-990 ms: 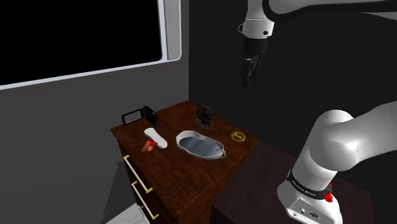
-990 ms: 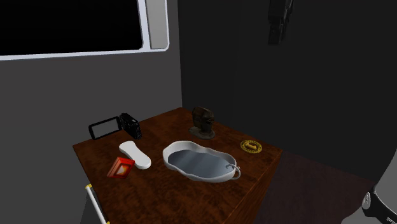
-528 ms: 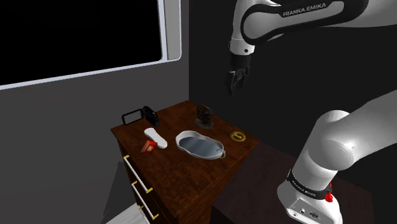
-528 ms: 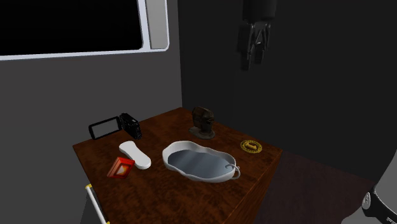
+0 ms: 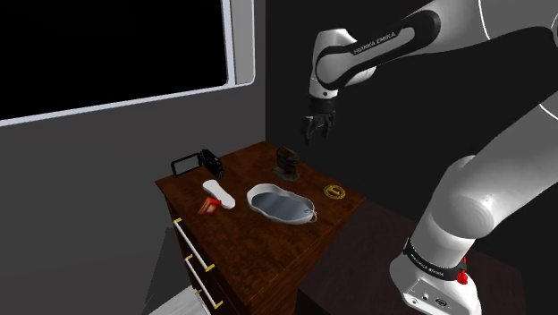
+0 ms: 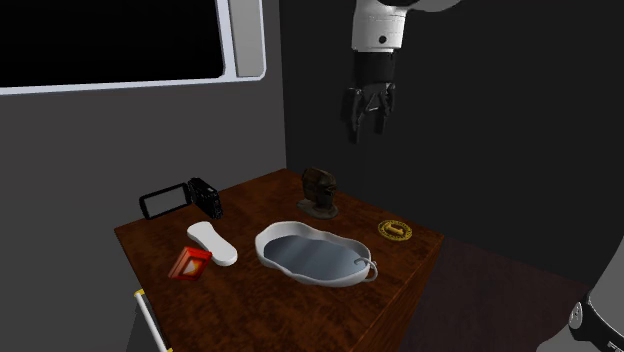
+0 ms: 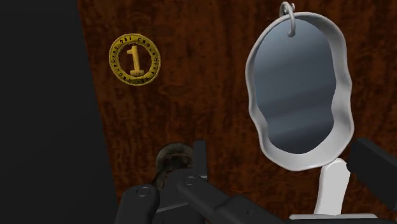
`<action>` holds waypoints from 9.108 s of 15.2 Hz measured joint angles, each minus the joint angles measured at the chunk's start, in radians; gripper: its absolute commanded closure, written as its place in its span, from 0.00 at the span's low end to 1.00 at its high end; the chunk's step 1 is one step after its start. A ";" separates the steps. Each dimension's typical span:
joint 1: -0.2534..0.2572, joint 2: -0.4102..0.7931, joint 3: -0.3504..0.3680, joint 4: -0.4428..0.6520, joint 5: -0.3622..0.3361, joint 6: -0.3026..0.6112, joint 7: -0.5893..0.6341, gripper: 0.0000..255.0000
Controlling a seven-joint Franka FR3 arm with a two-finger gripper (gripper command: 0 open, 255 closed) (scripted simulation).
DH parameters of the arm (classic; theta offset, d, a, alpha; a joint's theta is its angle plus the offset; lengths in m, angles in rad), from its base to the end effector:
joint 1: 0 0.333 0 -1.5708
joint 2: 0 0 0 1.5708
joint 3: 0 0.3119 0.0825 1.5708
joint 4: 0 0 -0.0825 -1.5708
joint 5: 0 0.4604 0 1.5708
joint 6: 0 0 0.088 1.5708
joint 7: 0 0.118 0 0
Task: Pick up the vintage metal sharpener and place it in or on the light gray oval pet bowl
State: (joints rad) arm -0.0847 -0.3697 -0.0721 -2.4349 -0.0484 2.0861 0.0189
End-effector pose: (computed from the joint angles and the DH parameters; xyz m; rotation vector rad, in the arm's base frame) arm 0.4928 -0.0799 0.3912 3.1153 -0.2304 0.0300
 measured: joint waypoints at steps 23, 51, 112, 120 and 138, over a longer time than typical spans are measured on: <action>-0.111 0.796 -0.058 0.394 0.294 0.410 -0.030 0.00; -0.110 0.811 -0.056 0.406 0.297 0.413 -0.027 1.00; 0.135 0.079 0.156 -0.215 0.185 0.350 0.510 1.00; 0.140 0.161 0.160 -0.249 0.196 0.466 0.502 1.00; 0.132 0.044 0.153 -0.215 0.183 0.318 0.509 0.00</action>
State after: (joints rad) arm 0.0478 -0.3257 0.0804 -2.6504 0.1348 2.4043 0.5276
